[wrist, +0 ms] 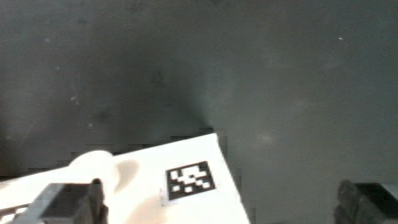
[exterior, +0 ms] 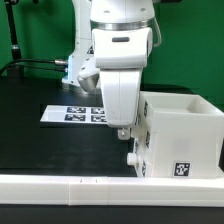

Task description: Assemble drawer

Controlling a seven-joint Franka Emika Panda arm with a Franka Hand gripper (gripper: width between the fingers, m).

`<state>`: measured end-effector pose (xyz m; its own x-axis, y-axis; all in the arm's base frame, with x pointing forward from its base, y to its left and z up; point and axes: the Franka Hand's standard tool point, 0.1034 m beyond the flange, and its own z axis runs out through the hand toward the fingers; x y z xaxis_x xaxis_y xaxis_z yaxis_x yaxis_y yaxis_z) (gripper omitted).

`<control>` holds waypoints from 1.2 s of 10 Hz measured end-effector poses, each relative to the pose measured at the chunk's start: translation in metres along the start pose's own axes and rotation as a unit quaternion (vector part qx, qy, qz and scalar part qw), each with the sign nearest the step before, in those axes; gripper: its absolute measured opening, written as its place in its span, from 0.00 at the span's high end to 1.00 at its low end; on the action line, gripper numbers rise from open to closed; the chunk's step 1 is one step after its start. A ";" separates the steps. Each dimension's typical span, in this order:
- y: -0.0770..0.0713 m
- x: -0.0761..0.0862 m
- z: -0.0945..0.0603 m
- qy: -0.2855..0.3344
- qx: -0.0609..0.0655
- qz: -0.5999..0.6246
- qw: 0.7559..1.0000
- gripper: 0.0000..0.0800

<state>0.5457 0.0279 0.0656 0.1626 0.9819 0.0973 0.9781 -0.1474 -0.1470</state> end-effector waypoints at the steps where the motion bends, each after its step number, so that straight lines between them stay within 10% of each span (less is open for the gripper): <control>1: 0.000 -0.004 0.001 0.000 0.001 0.002 1.000 0.19; 7: -0.033 -0.025 -0.005 -0.008 -0.005 0.086 0.996 0.19; 12: -0.031 -0.025 -0.002 -0.005 -0.017 0.101 0.995 0.19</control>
Offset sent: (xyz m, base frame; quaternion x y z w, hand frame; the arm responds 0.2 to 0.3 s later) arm -0.0273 -0.0135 0.0117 -0.0304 -0.0126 0.0607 0.9976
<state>0.5111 0.0073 0.0693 0.3554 0.9328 0.0596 0.9294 -0.3459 -0.1288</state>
